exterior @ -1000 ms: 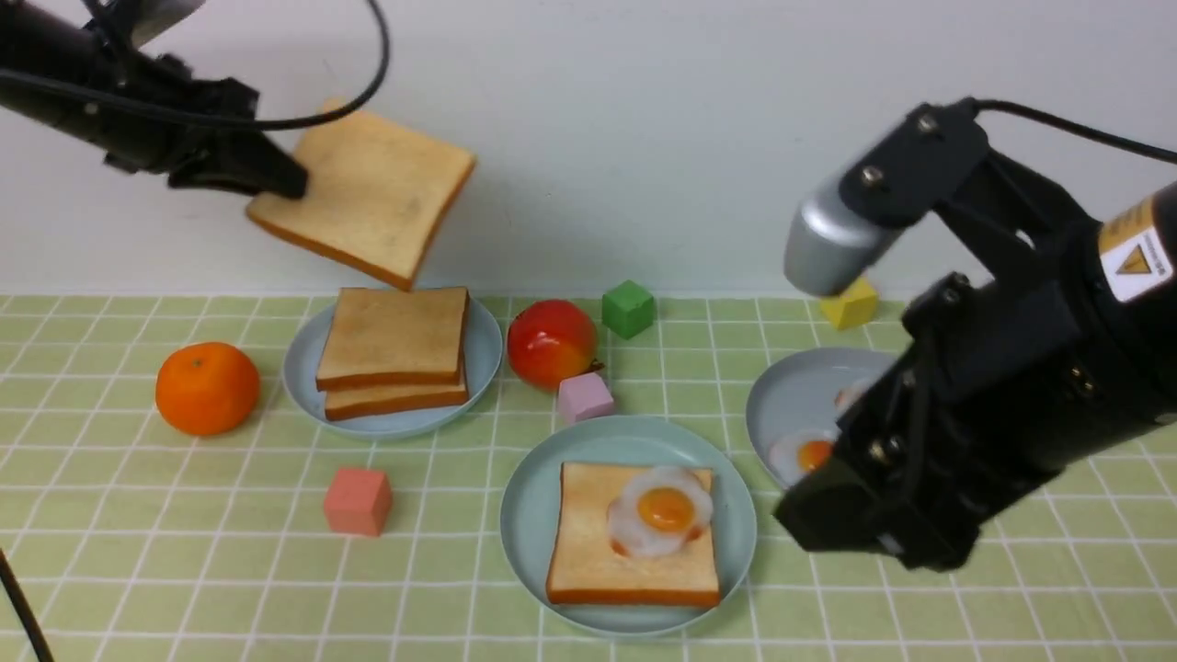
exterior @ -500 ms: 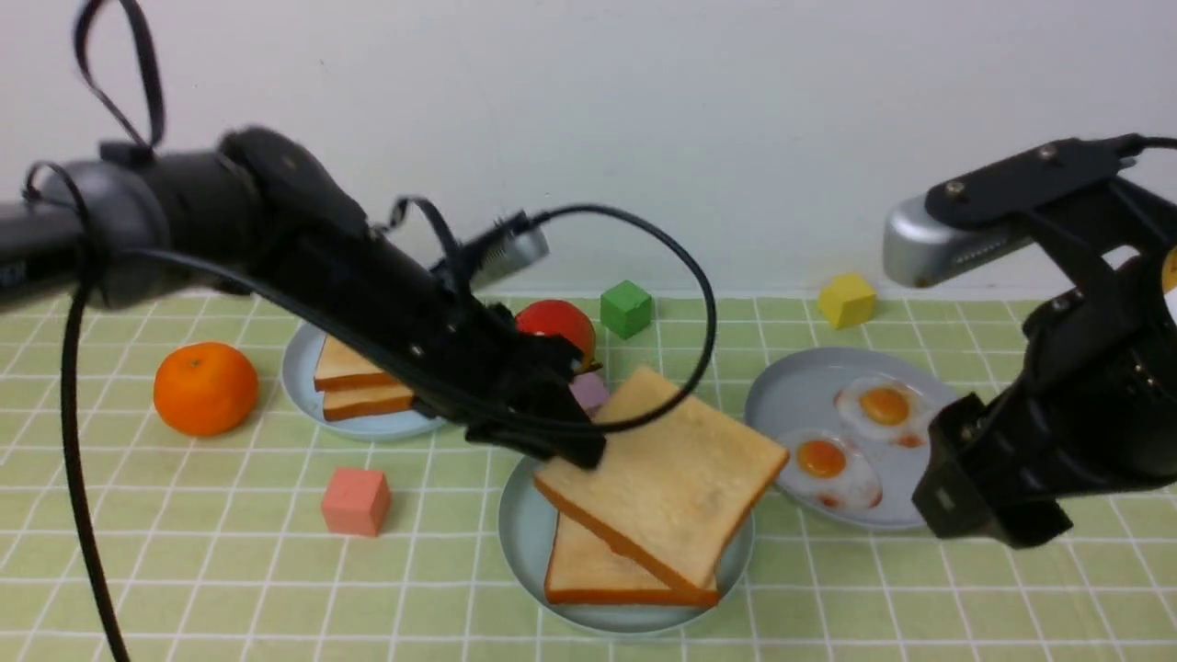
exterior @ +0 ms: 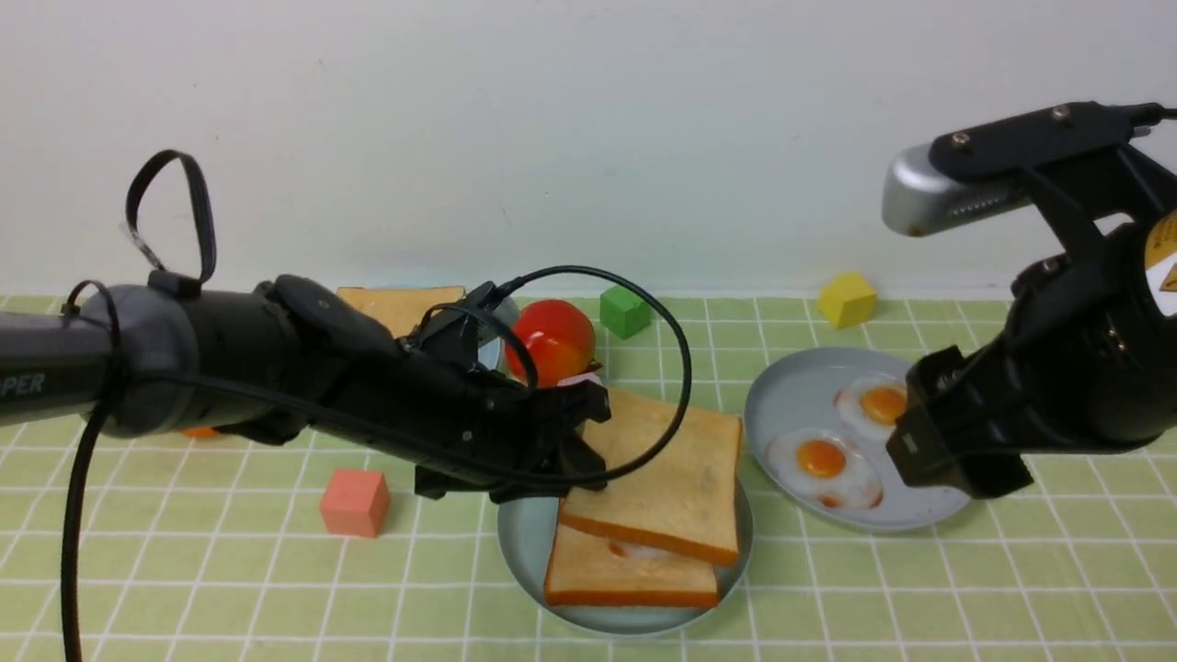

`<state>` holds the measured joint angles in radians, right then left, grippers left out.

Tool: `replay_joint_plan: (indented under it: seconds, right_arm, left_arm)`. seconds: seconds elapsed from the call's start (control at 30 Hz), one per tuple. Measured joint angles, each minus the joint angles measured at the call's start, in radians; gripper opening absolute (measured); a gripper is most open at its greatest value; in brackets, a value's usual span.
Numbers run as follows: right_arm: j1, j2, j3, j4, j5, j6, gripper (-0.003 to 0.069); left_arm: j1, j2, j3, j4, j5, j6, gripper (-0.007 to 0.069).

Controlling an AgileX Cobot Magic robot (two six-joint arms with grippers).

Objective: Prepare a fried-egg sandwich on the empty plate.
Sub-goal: Use the left arm to place a slice of bread on the fried egg in the middle

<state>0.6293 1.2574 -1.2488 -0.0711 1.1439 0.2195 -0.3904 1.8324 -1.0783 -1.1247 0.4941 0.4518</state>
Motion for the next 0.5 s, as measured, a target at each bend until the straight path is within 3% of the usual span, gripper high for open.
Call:
replay_joint_plan:
  seconds: [0.37, 0.5]
  right_arm:
    - [0.0, 0.0, 0.0, 0.001, -0.026, 0.009, 0.0559]
    - [0.0, 0.0, 0.0, 0.001, -0.026, 0.01, 0.0548]
  left_arm:
    - [0.0, 0.014, 0.005, 0.037, -0.01, -0.087, 0.0086]
    - [0.0, 0.014, 0.005, 0.107, 0.024, -0.154, 0.019]
